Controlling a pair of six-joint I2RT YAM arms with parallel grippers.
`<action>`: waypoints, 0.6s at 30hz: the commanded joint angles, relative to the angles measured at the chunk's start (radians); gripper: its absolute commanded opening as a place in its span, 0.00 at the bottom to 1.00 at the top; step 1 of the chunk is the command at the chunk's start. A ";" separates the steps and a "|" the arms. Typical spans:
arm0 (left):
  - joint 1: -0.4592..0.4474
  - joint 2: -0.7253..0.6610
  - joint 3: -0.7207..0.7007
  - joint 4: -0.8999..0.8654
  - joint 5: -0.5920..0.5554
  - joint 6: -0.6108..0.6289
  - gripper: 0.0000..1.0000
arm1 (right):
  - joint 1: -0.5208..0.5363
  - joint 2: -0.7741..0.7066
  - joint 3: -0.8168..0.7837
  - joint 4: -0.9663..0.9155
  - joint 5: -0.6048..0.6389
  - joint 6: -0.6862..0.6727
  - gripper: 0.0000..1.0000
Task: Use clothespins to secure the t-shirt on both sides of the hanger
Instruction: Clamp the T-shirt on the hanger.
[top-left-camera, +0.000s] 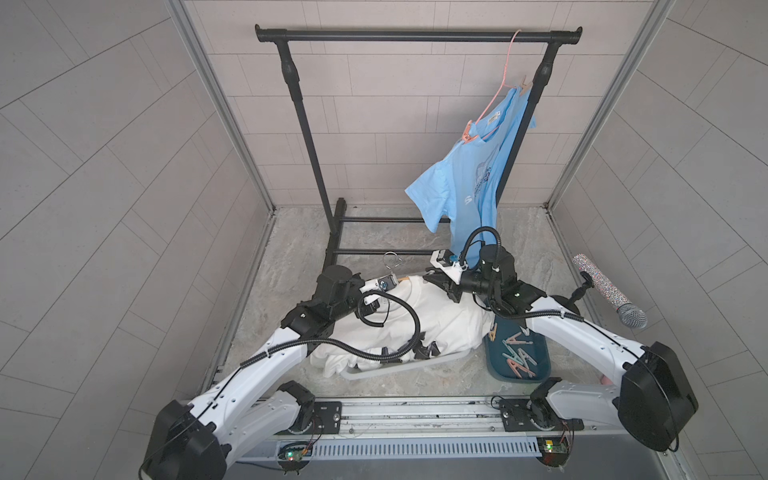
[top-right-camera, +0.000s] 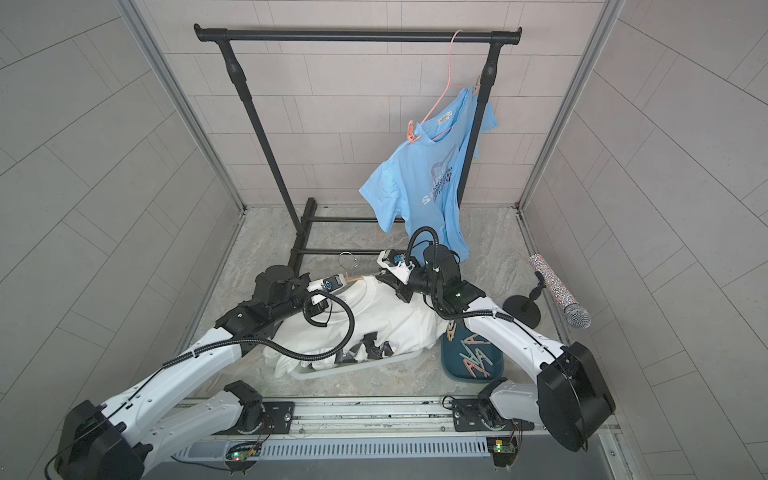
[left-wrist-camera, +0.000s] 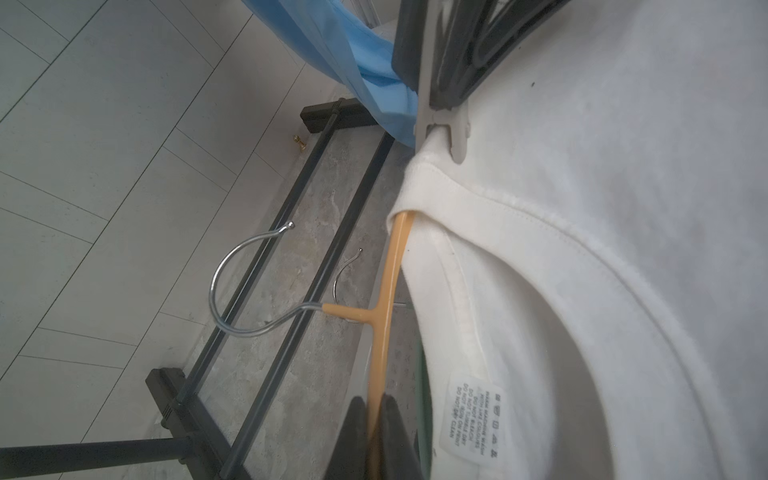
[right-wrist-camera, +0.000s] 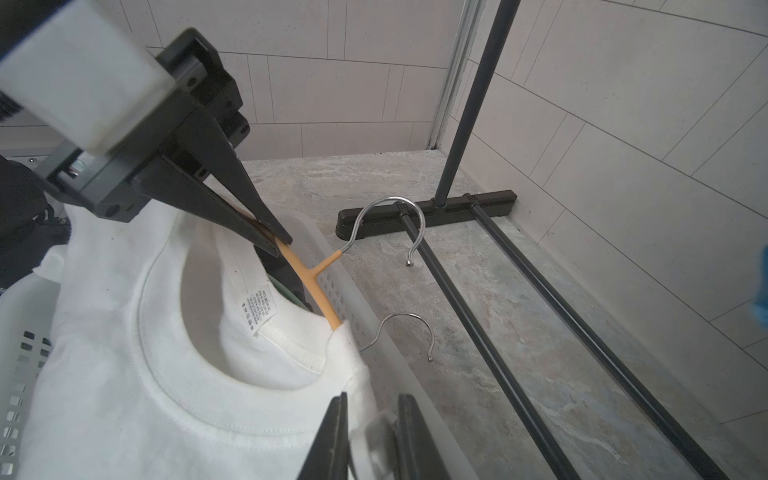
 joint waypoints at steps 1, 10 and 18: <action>0.002 -0.035 -0.004 0.123 0.068 -0.052 0.00 | 0.014 0.029 0.019 -0.007 0.070 0.005 0.00; 0.002 -0.042 -0.018 0.109 0.054 -0.036 0.00 | 0.033 -0.052 -0.002 0.007 0.241 0.066 0.54; -0.005 -0.013 0.013 0.005 0.056 0.023 0.00 | 0.048 -0.264 0.018 -0.168 0.395 0.227 0.83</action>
